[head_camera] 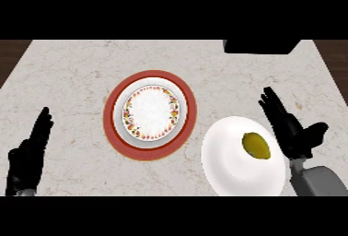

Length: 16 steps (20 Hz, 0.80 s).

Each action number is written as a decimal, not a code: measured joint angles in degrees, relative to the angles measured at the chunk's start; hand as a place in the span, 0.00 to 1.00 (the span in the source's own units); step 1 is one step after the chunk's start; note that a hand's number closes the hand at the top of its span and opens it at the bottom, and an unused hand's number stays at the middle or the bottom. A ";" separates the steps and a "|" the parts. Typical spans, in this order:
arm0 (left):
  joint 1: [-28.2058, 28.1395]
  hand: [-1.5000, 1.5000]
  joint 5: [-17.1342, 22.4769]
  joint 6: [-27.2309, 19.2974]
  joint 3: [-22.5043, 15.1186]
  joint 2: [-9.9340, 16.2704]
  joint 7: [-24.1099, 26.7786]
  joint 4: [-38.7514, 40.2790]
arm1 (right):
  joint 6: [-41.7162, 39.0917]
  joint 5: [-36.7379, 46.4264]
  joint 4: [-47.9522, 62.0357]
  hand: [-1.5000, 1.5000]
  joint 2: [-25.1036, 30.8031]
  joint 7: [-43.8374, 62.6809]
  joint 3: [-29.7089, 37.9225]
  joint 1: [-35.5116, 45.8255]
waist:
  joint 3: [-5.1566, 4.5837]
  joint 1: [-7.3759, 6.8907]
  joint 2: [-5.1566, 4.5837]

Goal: Pick the lemon from the plate and place it in the plate

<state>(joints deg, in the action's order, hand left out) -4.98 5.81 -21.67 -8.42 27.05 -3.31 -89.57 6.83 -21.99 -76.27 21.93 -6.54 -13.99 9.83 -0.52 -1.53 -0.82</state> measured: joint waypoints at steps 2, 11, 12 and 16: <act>0.79 0.50 0.53 1.17 0.08 0.09 0.41 -0.77 | -3.23 0.56 -1.63 1.00 -0.60 -1.27 -2.37 0.84 | 0.21 0.36 0.35; 11.29 0.50 4.21 7.56 -0.64 0.21 1.35 -5.07 | -8.57 22.46 -11.31 0.00 2.90 -10.94 -18.37 9.01 | 0.18 2.33 2.07; 11.97 0.50 5.04 8.62 -0.29 0.39 1.43 -5.05 | -6.57 24.19 -10.83 0.00 1.35 -13.23 -19.96 6.68 | 0.28 2.34 1.77; 15.65 0.50 7.43 11.51 1.51 1.24 0.63 -4.42 | -4.02 23.57 -7.82 0.00 -2.34 -25.63 -21.89 -1.72 | 0.53 2.41 1.00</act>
<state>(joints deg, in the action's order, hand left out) 10.67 13.23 -10.17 -6.92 28.29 -2.68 -93.99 2.82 1.58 -84.09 19.58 -32.17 -35.88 8.11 0.01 0.88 0.18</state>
